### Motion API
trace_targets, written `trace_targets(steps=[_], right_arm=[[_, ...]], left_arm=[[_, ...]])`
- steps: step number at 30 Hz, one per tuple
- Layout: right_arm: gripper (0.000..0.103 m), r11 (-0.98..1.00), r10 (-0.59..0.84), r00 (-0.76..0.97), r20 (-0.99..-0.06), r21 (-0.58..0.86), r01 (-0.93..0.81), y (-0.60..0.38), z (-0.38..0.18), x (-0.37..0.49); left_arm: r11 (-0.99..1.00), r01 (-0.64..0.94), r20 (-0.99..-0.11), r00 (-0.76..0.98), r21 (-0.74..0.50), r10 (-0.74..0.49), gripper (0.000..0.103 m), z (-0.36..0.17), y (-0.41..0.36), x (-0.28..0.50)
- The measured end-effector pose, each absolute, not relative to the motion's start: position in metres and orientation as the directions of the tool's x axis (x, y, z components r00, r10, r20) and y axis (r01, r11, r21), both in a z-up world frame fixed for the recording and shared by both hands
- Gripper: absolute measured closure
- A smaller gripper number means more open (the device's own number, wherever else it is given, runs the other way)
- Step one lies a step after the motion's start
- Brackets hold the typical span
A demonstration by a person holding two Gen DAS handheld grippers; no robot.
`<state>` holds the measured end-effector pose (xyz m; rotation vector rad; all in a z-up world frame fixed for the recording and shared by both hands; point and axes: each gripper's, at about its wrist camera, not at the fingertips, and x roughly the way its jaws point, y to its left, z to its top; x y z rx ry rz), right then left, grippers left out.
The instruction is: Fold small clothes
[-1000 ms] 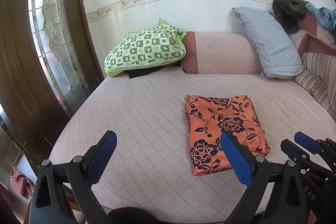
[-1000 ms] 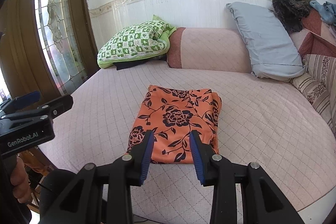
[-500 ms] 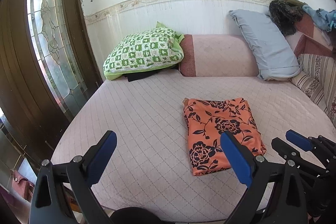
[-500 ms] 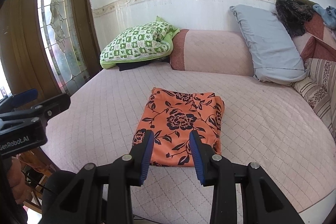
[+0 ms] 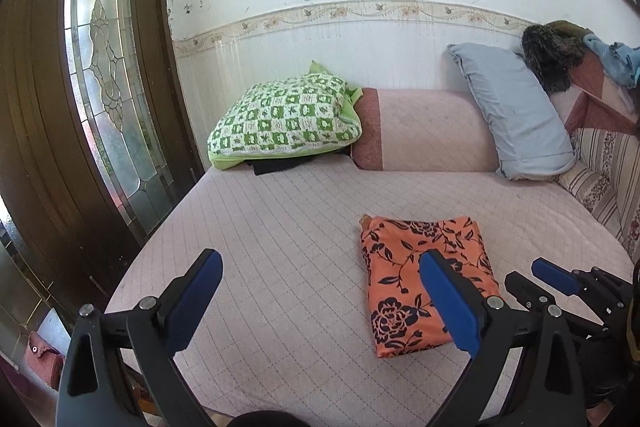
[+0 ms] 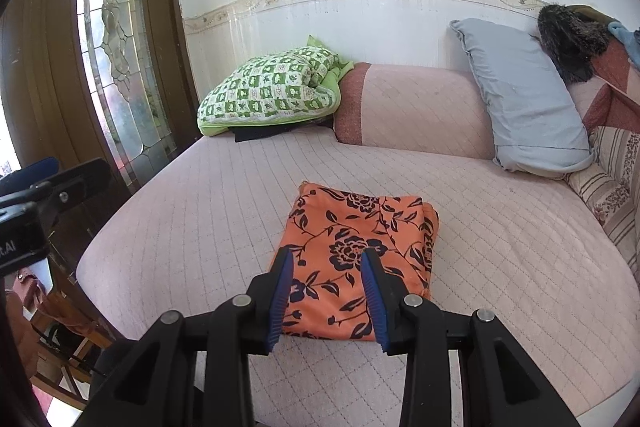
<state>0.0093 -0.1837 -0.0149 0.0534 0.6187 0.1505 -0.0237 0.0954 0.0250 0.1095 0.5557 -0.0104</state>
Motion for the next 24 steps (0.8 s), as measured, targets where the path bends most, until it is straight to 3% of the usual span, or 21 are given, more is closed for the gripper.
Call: trace_targets(steps=[12,19,21,24], right_arm=[[0.064,0.981,0.192,0.803,-0.564,0.111,-0.156,-0.172,-0.010,0.024],[0.064,0.979,0.205,0.807,-0.554,0.122,-0.165,-0.175,-0.017,0.028],[0.064,0.977,0.211,0.803,-0.557,0.140,-0.159,-0.181,-0.021,0.030],[0.064,0.978,0.204,0.799,-0.565,0.162,-0.135,-0.192,-0.025,0.033]], left_arm=[[0.995,0.081,-0.531,0.846,0.057,-0.038,0.004,0.034,0.098,-0.013],[0.989,0.128,-0.516,0.844,-0.072,-0.147,0.002,0.027,0.097,-0.006],[0.992,0.087,-0.489,0.864,-0.087,-0.118,0.000,0.025,0.099,-0.006],[0.998,0.055,-0.494,0.868,0.005,-0.045,0.000,0.019,0.091,0.001]])
